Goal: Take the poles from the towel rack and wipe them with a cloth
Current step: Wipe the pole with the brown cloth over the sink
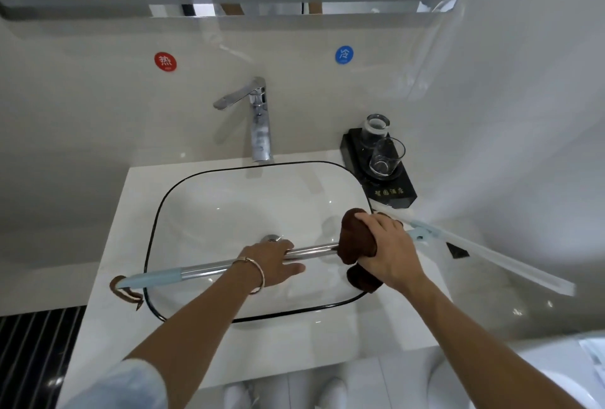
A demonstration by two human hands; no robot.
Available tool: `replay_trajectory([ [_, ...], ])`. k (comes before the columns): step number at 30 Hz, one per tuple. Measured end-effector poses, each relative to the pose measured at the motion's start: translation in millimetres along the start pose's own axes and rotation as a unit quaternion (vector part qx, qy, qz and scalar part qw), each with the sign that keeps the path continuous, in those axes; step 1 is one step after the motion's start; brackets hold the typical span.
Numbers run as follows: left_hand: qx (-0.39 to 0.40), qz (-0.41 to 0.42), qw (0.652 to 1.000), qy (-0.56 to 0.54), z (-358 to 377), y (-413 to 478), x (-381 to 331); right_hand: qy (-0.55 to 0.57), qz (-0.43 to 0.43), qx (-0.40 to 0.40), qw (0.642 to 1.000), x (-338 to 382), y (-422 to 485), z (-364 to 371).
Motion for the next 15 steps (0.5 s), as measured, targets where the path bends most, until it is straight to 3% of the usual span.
replay_trajectory([
  [4, -0.036, 0.024, 0.998, 0.038, -3, 2, -9, 0.026, 0.012, -0.032, 0.999, -6, -13, 1],
  [10, -0.223, 0.115, 0.967, 0.043, -29, -15, -23, 0.149, 0.077, -0.036, 0.985, -13, -10, -19],
  [15, -0.279, 0.127, 0.946, 0.101, -47, -35, -7, 0.155, 0.028, -0.058, 0.986, 22, -1, -40],
])
Point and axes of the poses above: each hand's wrist, its own y-axis towards the middle knuckle, its own z-axis out of the palm, x = y × z, the point moved 10 cm from there along y, towards the middle knuckle, and after that the axes turned 11 degrees about -y, right-handed, at the moved point
